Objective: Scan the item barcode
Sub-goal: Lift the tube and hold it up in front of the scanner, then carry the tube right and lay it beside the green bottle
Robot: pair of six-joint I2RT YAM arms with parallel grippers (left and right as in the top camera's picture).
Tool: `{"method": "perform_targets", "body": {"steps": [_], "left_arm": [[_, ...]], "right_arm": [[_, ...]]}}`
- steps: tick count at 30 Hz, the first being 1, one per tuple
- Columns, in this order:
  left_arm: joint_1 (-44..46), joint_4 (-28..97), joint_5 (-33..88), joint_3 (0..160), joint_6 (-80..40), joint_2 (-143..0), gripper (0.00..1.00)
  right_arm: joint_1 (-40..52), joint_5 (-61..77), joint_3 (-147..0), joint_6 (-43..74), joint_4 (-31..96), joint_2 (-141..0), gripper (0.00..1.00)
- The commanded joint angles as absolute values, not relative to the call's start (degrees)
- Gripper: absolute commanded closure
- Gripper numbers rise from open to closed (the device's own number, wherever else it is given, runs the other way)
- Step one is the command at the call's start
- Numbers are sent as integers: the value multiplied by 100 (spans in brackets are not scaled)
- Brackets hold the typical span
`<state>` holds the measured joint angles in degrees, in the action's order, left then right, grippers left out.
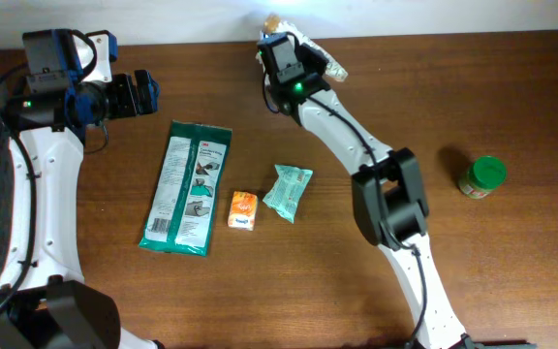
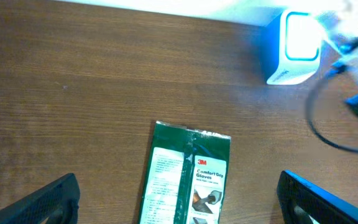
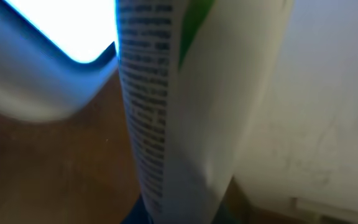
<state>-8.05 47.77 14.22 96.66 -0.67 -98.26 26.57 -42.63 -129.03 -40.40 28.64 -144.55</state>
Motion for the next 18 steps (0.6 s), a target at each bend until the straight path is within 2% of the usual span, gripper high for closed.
{"method": "perform_targets", "body": {"steps": [1, 5, 8, 14, 18], "left_arm": [[-805, 4768, 1481, 9780, -43, -9769, 1], [-805, 4768, 1481, 9780, -43, -9769, 1], [-805, 4768, 1481, 9780, -43, -9769, 1], [-805, 4768, 1479, 9780, -43, -9769, 1], [-805, 4768, 1479, 9780, -43, -9769, 1]], "right_arm": [[2694, -3481, -13080, -2265, 3616, -12693, 96], [2641, -2681, -13080, -482, 5015, -11845, 96], [2477, -2351, -13080, 443, 6136, -11450, 96], [1811, -1935, -12895, 1149, 8066, -11513, 96], [1260, -1531, -12036, 1149, 8141, -11574, 96]]}}
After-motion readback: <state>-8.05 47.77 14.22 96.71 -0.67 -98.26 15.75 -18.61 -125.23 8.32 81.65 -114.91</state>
